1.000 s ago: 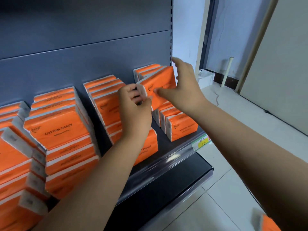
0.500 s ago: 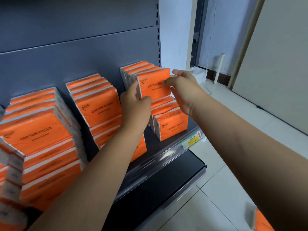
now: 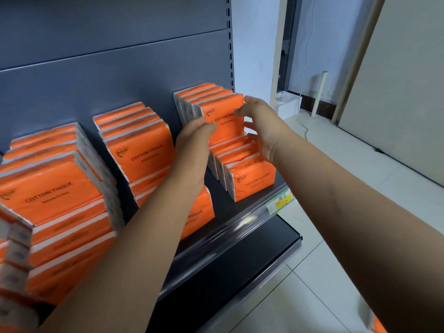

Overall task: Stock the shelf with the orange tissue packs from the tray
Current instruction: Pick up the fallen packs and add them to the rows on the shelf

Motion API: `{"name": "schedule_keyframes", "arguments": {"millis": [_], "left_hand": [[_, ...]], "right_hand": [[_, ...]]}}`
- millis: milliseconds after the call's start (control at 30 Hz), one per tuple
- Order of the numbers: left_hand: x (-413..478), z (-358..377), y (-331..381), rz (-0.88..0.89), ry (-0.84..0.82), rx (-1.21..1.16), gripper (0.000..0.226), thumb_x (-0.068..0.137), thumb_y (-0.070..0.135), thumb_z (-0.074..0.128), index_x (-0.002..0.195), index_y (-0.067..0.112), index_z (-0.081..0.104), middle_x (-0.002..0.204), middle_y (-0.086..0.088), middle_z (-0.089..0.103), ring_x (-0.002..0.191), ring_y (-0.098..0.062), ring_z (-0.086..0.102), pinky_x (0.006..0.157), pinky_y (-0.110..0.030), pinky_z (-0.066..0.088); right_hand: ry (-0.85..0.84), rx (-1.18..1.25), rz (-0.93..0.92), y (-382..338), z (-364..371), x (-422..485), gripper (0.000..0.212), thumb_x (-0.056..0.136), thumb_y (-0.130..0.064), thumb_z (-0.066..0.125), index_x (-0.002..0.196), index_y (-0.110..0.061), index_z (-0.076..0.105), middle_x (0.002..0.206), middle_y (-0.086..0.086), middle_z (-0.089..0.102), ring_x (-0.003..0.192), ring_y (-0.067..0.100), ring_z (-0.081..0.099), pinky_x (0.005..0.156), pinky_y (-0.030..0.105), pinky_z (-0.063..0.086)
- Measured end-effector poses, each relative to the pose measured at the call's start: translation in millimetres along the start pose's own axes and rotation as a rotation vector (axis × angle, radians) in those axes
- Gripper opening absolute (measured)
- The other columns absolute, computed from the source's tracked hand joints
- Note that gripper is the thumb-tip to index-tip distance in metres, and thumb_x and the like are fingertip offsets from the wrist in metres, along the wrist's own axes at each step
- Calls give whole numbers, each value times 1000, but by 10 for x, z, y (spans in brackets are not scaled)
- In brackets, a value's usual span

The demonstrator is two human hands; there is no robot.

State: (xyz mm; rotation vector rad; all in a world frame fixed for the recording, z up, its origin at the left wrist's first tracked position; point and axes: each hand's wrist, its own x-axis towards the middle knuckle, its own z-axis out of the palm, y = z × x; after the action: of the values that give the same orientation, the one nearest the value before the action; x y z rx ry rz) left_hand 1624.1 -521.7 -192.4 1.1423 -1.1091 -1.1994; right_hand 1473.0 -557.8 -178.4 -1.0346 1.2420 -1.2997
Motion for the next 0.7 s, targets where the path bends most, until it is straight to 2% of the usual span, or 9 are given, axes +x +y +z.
{"name": "schedule_keyframes", "arguments": {"millis": [67,133,200,233,367,467,567,633,700], "left_hand": [[6,10,52,-43,-2,-63,9,104,30,58,108,33,66,105,13,70,93,-2,65,77,-29,47],[2,22,68,-95,-30,-139,29,104,37,57,131,28,62,126,3,69,114,-12,65,91,-34,48],[-10,21,74,-116,-43,-188,45,104,41,56,146,25,52,145,-5,61,134,-22,56,113,-44,42],[-21,20,86,-123,-44,-198,49,104,42,56,149,24,49,149,-7,58,139,-24,53,118,-47,38],[-17,14,89,-138,-29,-200,42,105,42,55,143,25,53,143,-5,62,133,-21,57,115,-44,41],[1,9,50,-84,2,-34,10,105,33,57,114,31,61,110,10,68,100,-4,64,92,-32,50],[-42,37,29,-18,27,120,14,103,23,58,113,34,57,101,17,67,86,4,64,70,-18,47],[-73,63,27,18,50,175,16,102,22,58,112,35,59,102,15,68,86,1,67,70,-20,50],[-114,95,30,59,48,247,30,100,24,58,128,32,59,115,12,68,99,-7,68,83,-31,57]], "right_hand": [[36,-14,2,3,19,22,37,93,-21,64,129,-31,60,114,-4,70,97,14,70,69,30,55],[56,-37,-3,15,46,44,54,89,-25,67,141,-29,53,126,-1,65,113,22,64,87,39,52],[71,-34,1,9,58,63,49,85,-26,67,132,-27,58,127,-1,66,115,23,63,88,39,49],[76,-19,1,-6,63,70,44,83,-26,66,127,-25,61,127,-1,67,116,24,63,90,38,49],[101,12,28,-30,66,107,42,89,-22,63,131,-20,63,130,0,65,116,24,63,100,39,48],[141,-23,45,2,84,106,39,84,-25,65,123,-21,65,121,2,69,112,25,66,97,42,51],[183,0,65,44,100,119,37,82,-25,64,118,-22,66,111,2,73,104,23,69,80,38,53],[190,0,54,61,114,116,32,85,-22,64,116,-18,64,105,1,72,94,20,70,70,34,50],[198,-50,29,80,126,103,32,87,-22,63,118,-16,58,102,0,68,81,17,65,63,30,46]]}}
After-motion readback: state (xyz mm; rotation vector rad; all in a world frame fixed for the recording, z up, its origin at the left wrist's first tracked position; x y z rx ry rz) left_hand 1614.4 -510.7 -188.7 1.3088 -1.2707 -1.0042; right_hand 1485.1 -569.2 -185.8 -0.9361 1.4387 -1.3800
